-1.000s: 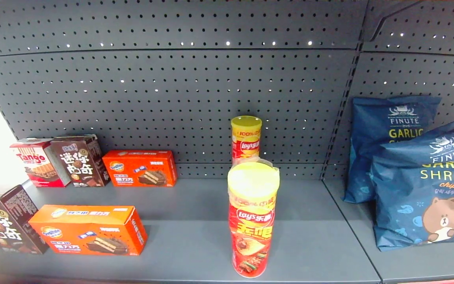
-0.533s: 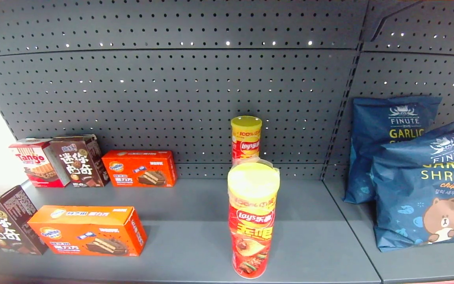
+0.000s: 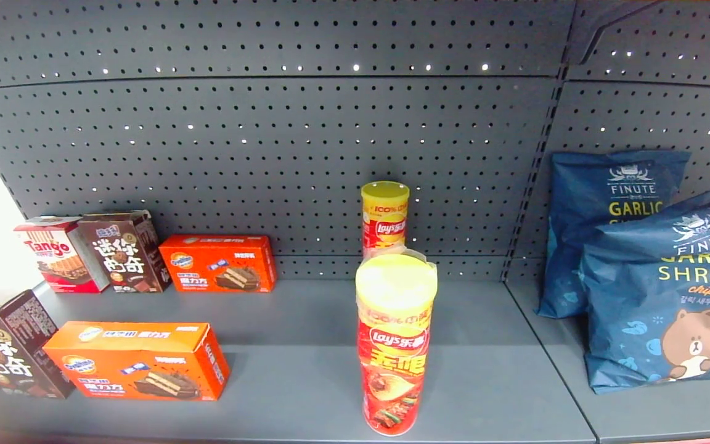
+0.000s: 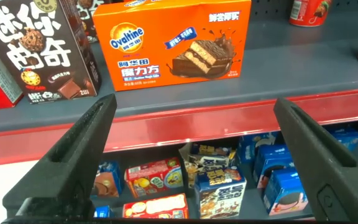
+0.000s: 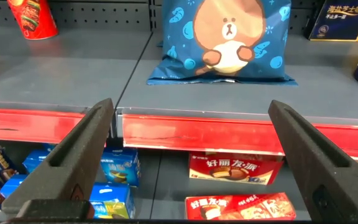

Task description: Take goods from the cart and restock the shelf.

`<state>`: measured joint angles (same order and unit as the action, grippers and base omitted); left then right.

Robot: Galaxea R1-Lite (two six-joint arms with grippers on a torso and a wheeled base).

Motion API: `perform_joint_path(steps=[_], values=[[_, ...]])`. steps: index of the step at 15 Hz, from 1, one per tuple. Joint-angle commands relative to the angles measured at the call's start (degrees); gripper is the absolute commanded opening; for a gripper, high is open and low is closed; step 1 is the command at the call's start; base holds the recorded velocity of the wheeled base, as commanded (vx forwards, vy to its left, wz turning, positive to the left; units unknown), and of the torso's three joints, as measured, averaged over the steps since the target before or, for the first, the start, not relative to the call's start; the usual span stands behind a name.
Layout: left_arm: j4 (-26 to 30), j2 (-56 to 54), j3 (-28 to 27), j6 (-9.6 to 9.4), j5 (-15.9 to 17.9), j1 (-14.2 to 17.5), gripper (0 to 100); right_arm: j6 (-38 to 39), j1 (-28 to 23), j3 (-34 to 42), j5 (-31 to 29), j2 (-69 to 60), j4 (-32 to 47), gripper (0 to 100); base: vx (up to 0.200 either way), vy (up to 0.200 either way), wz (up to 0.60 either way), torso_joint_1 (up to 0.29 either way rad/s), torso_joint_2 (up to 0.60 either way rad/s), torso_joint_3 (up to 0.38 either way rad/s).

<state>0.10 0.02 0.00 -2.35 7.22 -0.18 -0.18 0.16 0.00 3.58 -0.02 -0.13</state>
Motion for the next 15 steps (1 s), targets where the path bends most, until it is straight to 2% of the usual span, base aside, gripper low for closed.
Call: perform_joint_path(steps=[1,15], values=[[-0.01,-0.02,0.00,0.07,-0.01,0.01,100,0.01,0.02,0.00,0.02,0.02,-0.04,100,0.000,0.000,0.00,0.000,0.00,0.000],[-0.01,-0.02,0.00,0.07,-0.01,0.01,100,0.18,0.02,0.00,-0.07,0.02,-0.04,100,0.000,0.000,0.00,0.000,0.00,0.000]])
